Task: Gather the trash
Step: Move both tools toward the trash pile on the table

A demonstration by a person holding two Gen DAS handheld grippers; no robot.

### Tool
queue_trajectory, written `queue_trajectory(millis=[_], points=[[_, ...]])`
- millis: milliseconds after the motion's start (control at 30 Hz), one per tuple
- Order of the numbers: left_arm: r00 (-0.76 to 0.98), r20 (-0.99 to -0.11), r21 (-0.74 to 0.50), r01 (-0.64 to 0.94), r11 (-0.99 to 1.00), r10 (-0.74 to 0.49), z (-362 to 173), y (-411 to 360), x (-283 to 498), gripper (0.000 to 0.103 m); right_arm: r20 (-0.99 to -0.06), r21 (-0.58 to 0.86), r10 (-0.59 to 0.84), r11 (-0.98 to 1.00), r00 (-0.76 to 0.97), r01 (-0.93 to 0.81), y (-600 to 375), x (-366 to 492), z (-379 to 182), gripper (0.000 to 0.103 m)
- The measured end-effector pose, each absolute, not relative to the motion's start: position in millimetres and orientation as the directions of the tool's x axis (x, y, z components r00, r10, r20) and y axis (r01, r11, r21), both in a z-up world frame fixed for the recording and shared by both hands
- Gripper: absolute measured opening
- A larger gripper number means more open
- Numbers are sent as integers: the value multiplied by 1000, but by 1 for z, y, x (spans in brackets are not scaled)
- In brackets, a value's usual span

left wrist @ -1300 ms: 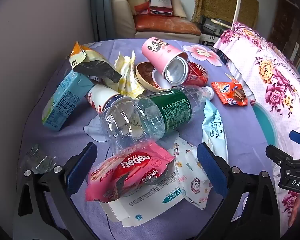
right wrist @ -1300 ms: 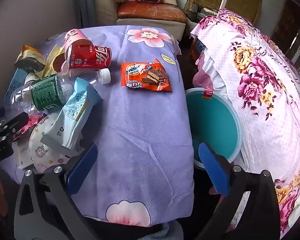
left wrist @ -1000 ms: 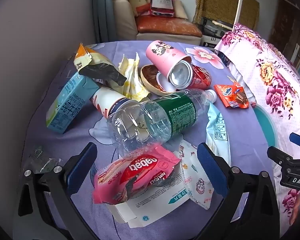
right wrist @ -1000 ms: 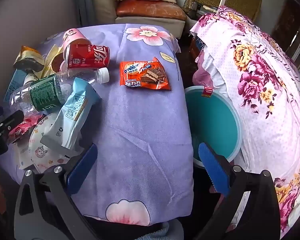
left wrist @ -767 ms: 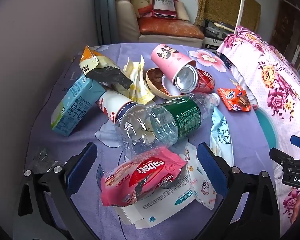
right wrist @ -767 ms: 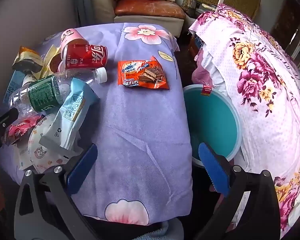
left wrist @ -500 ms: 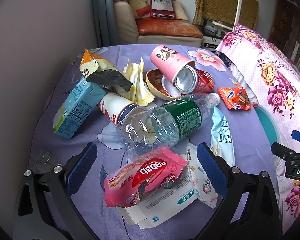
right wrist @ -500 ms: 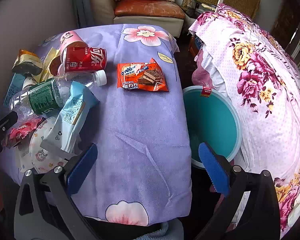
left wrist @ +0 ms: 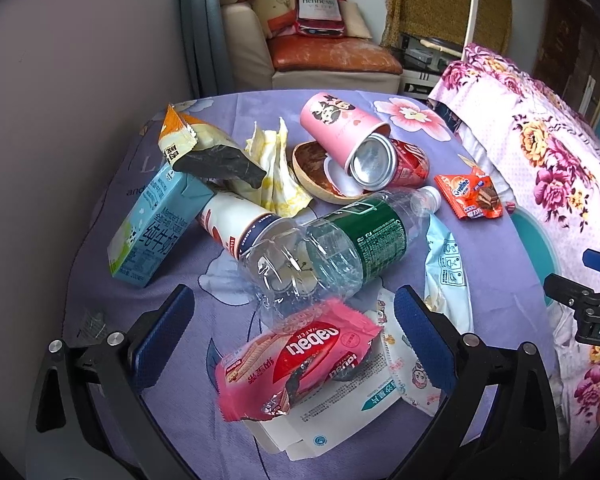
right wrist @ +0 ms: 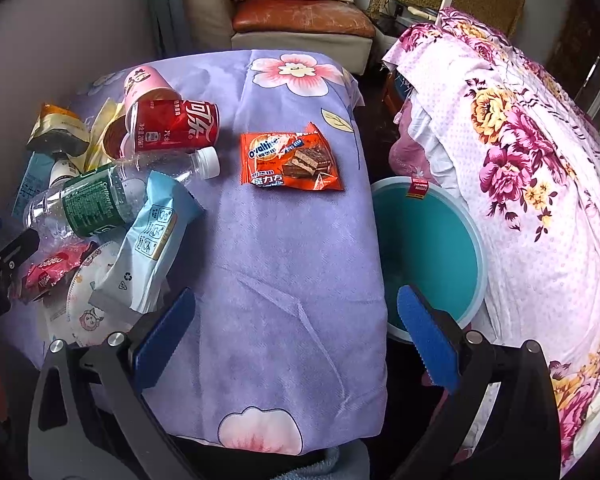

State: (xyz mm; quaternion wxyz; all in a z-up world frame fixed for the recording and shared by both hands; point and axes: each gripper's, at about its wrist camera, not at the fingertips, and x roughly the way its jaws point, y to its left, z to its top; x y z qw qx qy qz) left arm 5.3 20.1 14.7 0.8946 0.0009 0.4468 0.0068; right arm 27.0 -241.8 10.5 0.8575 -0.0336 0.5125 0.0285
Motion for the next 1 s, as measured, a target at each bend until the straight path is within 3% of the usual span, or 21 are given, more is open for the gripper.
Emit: queue_trajectory(millis=[733, 1000], points=[[594, -805, 40, 31, 999, 14, 14, 26, 15, 99, -897, -8, 30, 996, 442, -85, -241, 33, 2, 97], [609, -791, 21, 122, 992, -58, 16, 39, 21, 99, -910, 27, 80, 990, 408, -135, -231, 42, -3, 97]])
